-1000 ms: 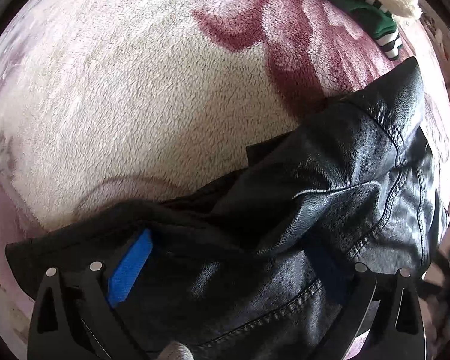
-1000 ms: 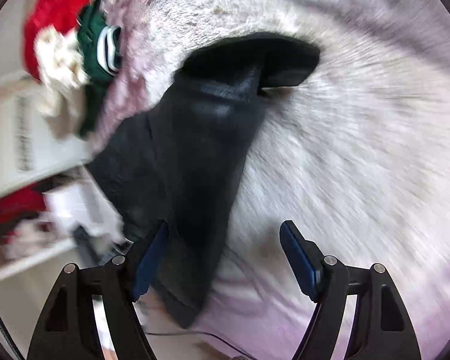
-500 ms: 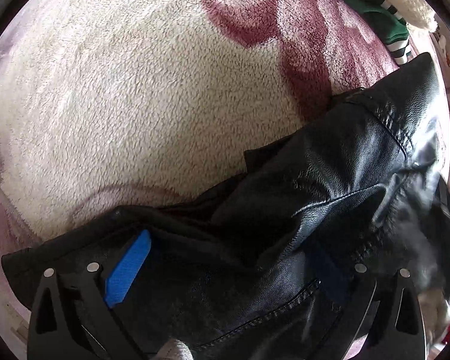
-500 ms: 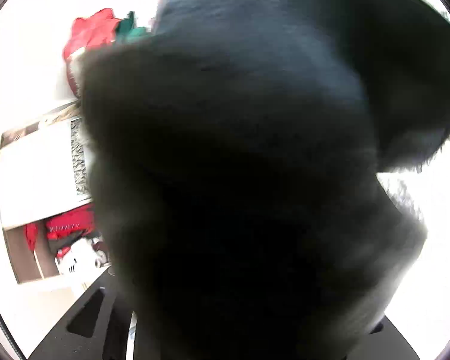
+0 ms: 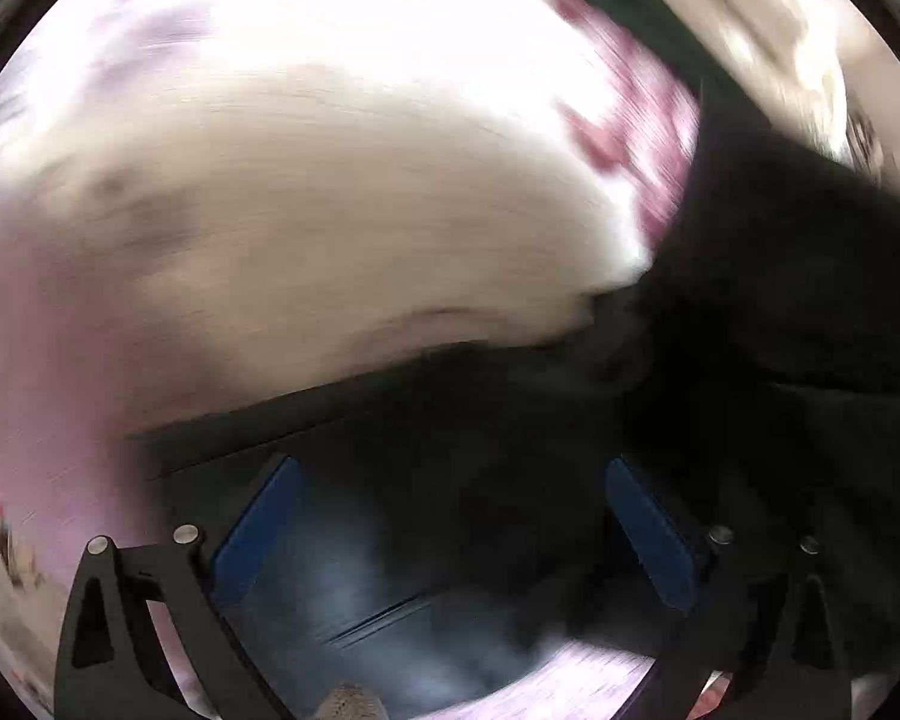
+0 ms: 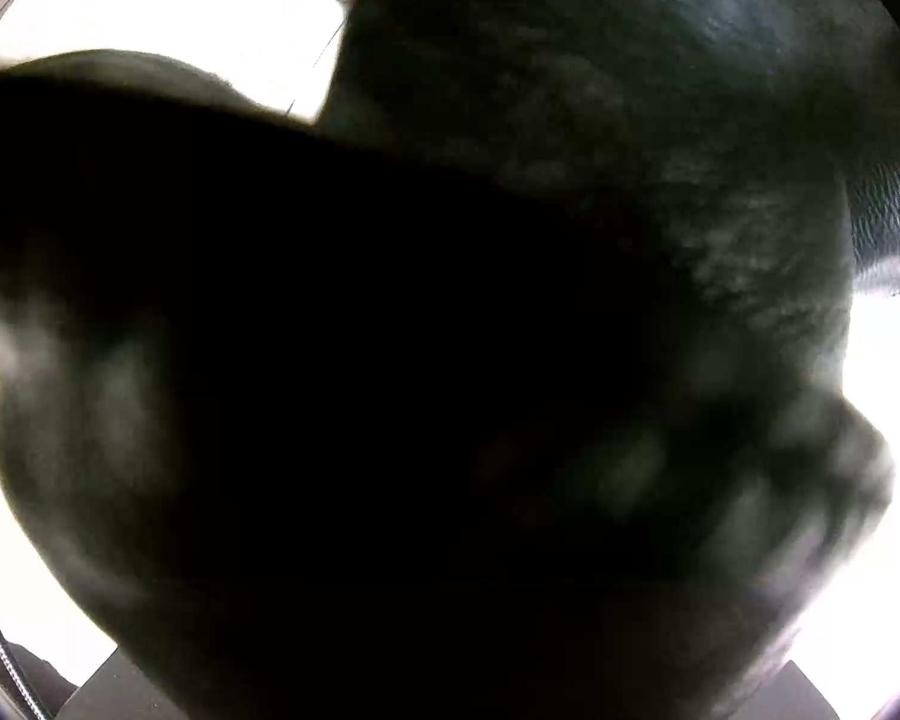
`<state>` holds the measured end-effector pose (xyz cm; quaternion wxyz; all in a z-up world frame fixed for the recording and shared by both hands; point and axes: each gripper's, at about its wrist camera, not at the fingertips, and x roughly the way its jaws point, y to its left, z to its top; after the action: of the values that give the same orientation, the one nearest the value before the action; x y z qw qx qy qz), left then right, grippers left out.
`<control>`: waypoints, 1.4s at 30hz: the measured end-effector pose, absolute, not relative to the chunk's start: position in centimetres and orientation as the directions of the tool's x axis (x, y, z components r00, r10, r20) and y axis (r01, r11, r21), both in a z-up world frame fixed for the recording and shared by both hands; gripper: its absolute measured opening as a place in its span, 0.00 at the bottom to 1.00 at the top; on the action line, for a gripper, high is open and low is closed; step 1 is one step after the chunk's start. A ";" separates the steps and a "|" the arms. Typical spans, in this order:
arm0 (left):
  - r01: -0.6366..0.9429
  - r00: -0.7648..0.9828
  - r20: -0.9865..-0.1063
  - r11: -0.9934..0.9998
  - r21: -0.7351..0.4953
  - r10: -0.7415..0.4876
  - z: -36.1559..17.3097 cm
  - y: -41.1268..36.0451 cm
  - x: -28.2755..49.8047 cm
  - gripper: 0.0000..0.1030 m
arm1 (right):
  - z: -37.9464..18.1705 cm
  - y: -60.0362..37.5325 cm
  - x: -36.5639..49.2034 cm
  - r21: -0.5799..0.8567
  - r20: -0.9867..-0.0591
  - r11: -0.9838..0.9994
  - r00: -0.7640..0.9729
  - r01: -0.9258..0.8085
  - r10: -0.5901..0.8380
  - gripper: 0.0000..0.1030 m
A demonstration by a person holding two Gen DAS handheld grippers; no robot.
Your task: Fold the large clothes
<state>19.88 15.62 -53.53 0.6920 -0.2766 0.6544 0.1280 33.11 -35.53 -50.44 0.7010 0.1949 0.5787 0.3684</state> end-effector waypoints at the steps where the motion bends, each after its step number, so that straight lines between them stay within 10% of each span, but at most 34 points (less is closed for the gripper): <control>1: -0.566 0.112 -0.981 0.801 -0.196 -0.161 -52.5 17.4 17.8 1.00 | -50.0 -33.7 31.7 0.673 -0.688 0.657 0.040 -0.340 0.725 0.22; 11: -0.833 0.026 -1.000 0.554 -0.012 0.017 -46.7 31.2 -1.5 1.00 | -56.6 -15.9 16.1 0.568 -0.818 0.615 -0.289 -0.547 0.497 0.33; 16: -0.853 0.071 -0.997 0.520 -0.048 0.023 -44.9 31.3 -2.0 1.00 | -58.8 -14.1 8.7 0.605 -0.794 0.546 -0.490 -0.580 0.359 0.92; 27: -0.697 0.130 -0.989 0.703 -0.140 -0.069 -47.3 24.2 5.1 1.00 | -53.8 -23.2 14.8 0.765 -0.626 0.530 -0.614 -0.366 0.481 0.94; 31: -0.628 -0.062 -0.996 0.778 -0.011 -0.063 -56.4 19.8 4.5 1.00 | -58.9 -24.8 23.4 0.696 -0.697 0.642 -0.519 -0.322 0.495 0.94; 39: -0.761 0.053 -0.976 0.624 -0.177 -0.212 -59.7 21.4 -0.1 1.00 | -68.1 -16.0 27.5 0.889 -0.386 0.407 -0.822 -0.211 0.418 0.99; 42: -0.748 0.019 -0.986 0.652 -0.125 -0.166 -59.0 21.6 0.1 1.00 | -68.1 -14.3 27.9 0.891 -0.418 0.347 -0.827 -0.292 0.376 1.00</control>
<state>0.14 21.64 -59.02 0.6245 -0.3459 0.6604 0.2328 27.88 -14.33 -68.11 0.2929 0.0274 0.7667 0.5706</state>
